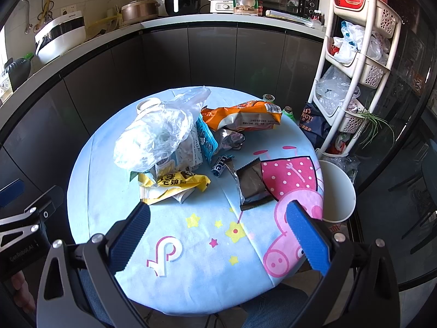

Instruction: Collect trash

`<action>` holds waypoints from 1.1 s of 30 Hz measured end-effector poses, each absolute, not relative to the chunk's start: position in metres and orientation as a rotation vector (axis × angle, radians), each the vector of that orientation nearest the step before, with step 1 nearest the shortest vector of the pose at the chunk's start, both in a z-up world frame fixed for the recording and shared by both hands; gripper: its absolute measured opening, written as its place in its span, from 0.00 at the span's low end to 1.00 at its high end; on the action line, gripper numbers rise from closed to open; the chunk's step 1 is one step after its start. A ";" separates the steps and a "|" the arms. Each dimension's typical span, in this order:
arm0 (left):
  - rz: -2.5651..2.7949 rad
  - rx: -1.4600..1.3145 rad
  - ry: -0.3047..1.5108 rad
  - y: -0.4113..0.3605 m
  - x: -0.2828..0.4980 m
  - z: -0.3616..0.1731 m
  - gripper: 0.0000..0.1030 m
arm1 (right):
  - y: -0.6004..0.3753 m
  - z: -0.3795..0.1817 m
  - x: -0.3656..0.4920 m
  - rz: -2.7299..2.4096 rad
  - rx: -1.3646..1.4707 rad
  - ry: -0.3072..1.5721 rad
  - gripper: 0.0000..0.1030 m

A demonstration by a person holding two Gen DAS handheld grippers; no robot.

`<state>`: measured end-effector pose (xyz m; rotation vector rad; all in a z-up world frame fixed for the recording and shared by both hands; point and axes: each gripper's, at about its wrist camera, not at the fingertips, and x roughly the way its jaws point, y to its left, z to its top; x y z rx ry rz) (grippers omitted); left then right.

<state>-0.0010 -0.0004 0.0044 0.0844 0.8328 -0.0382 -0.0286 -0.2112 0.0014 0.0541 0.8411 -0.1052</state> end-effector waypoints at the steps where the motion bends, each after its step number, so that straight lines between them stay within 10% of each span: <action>1: -0.039 0.085 0.833 -0.001 -0.001 0.005 0.92 | -0.211 0.002 -0.028 -0.106 0.054 0.841 0.97; 33: -0.037 0.084 0.848 -0.001 0.008 -0.001 0.92 | -0.213 -0.005 -0.018 -0.104 0.058 0.851 0.97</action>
